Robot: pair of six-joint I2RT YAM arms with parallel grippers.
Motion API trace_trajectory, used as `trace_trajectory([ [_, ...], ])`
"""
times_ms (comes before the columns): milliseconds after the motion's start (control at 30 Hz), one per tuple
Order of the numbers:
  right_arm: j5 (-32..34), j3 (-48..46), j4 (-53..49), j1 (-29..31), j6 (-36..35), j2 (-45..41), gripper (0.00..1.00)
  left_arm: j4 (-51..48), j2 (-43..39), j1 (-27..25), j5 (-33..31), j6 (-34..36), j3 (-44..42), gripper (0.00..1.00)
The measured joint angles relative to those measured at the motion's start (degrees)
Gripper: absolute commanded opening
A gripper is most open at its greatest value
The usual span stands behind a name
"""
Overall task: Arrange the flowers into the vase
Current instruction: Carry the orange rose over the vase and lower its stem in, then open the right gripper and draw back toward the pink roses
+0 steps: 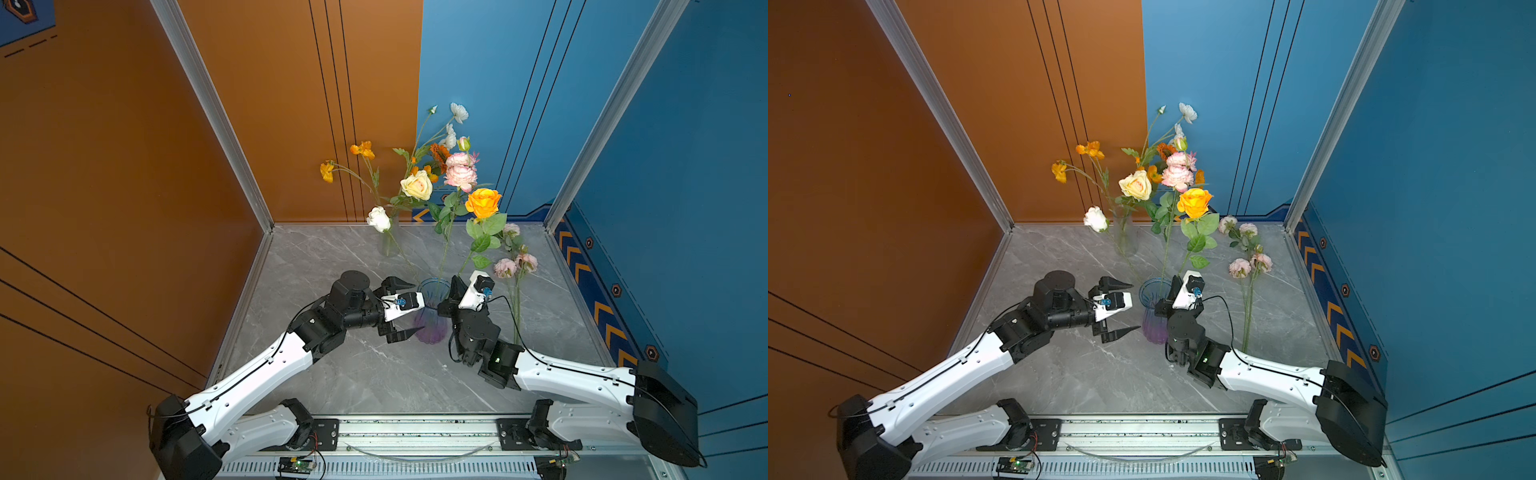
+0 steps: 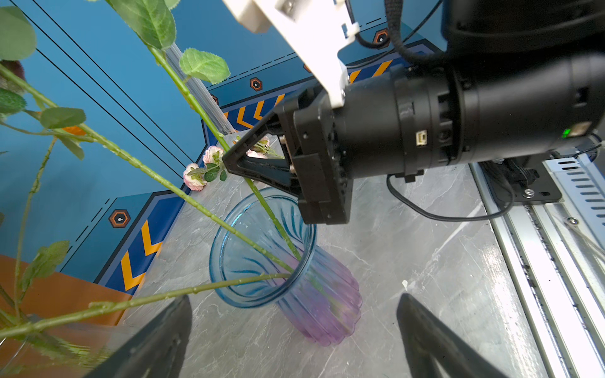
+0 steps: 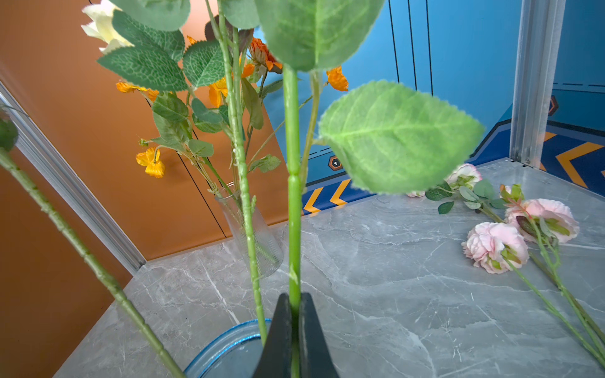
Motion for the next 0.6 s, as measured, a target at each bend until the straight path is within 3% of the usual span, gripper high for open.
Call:
trace_trajectory([
  [133, 0.7, 0.0, 0.9, 0.3, 0.0, 0.2, 0.24, 0.0, 0.0, 0.0, 0.0, 0.0, 0.0, 0.98],
  [433, 0.9, -0.5, 0.9, 0.5, 0.0, -1.0, 0.27, 0.0, 0.0, -0.2, 0.0, 0.0, 0.0, 0.98],
  [600, 0.9, -1.0, 0.3, 0.5, -0.2, -3.1, 0.4, 0.0, 0.0, -0.3, 0.0, 0.0, 0.0, 0.98],
])
